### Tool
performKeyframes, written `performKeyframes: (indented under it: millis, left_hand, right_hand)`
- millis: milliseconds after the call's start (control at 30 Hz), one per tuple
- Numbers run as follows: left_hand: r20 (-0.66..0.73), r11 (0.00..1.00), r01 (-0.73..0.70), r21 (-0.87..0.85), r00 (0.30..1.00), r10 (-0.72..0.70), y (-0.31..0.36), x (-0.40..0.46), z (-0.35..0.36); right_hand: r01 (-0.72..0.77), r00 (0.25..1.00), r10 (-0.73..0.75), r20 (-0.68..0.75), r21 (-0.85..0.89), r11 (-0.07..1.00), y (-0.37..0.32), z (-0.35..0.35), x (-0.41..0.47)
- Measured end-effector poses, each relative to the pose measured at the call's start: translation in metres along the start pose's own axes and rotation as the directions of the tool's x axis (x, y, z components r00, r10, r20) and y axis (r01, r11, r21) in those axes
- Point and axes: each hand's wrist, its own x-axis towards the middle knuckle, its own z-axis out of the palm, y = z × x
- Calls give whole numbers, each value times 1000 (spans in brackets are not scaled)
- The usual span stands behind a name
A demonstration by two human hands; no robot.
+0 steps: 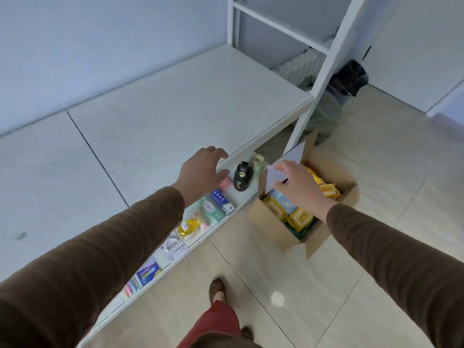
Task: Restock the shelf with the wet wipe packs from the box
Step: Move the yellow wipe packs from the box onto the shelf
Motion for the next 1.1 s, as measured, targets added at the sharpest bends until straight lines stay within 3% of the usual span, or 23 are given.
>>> performKeyframes:
  millis: [200,433,667,833,967,1100]
  left_hand:
    - [74,993,-20,-119,997,29,56,82,92]
    - [310,990,88,-114,950,-48,84,144,197]
    - [478,975,220,18,855,-201,104,175,303]
    - [563,955,256,149,772,-295,104,188,383]
    - [621,934,119,336,718,-315,97,200,445]
    - [641,884,-132,448,737,-215,79,216,502]
  right_hand:
    - [-138,989,135,62,49,989,116,-10,44]
    - [-265,939,231,256,106,958,218,6,82]
    - [-276,845,207,493,70,959,322,50,123]
    - [-340,725,236,647,39,940,402,103,144]
    - [-398,669,280,688,13,917,451,158,155]
    - [-403,666,326,671,-44,914,481,215,170]
